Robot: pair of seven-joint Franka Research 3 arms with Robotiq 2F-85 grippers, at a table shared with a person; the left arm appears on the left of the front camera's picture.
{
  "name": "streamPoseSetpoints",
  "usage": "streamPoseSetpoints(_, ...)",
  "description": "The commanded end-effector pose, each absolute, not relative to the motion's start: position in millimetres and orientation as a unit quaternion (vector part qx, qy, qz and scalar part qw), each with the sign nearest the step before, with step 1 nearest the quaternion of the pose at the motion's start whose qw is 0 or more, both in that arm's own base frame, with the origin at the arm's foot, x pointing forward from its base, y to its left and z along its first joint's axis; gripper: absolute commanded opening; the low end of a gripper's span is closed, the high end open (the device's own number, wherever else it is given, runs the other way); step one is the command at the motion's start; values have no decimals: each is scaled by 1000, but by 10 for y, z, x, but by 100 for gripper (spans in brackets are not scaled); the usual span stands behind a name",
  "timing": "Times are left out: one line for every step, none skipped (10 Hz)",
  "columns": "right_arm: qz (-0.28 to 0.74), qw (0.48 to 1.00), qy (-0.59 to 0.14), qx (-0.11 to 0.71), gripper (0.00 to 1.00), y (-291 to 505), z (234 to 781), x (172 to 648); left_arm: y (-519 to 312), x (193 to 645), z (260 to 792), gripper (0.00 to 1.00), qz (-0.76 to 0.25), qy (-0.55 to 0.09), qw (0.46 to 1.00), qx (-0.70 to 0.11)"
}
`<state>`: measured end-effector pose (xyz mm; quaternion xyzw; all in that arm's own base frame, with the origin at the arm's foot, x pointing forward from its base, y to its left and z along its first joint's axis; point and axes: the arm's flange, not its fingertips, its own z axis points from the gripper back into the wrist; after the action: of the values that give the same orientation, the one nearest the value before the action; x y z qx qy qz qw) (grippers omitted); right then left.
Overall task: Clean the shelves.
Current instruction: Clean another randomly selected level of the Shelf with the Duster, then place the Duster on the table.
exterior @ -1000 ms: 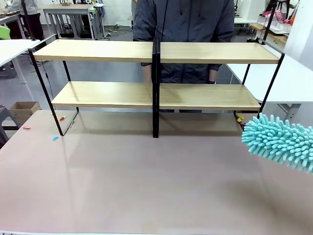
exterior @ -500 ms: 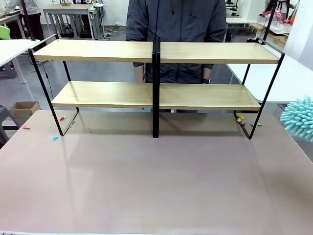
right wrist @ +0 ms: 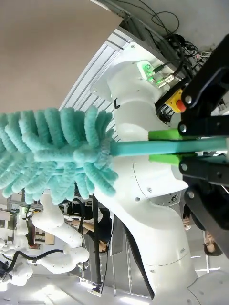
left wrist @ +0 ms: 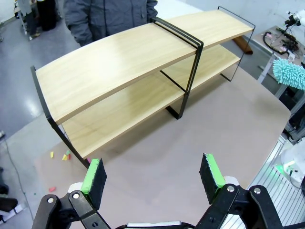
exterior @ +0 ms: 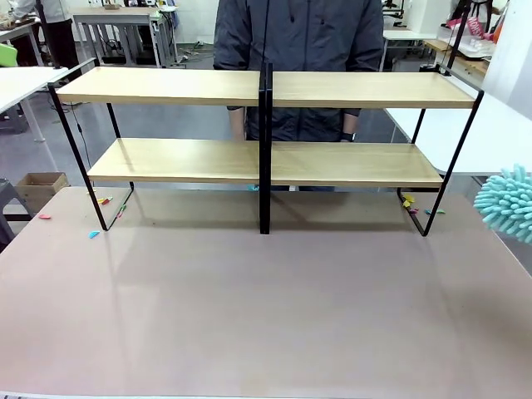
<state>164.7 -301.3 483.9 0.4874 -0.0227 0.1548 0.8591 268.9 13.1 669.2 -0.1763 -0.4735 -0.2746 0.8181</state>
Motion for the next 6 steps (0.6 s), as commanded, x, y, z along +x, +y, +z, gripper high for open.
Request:
streamPoseSetpoints(159,858,-23,488,13,-3000,4853,1616,126,2680,6688,100,-274,-471,820,-174)
streamPoseSetpoints(159,858,-23,488,13,-3000,4853,1616,126,2680,6688,100,-274,-471,820,-174)
streamPoseSetpoints(159,858,-23,488,13,-3000,4853,1616,126,2680,6688,100,-274,-471,820,-174)
streamPoseSetpoints(159,858,-23,488,13,-3000,4853,1616,126,2680,6688,100,-274,-471,820,-174)
streamPoseSetpoints(159,858,-23,488,13,-3000,4853,1616,126,2680,6688,100,-274,-471,820,-174)
streamPoseSetpoints(159,858,-23,488,13,-3000,4853,1616,126,2680,6688,100,-274,-471,820,-174)
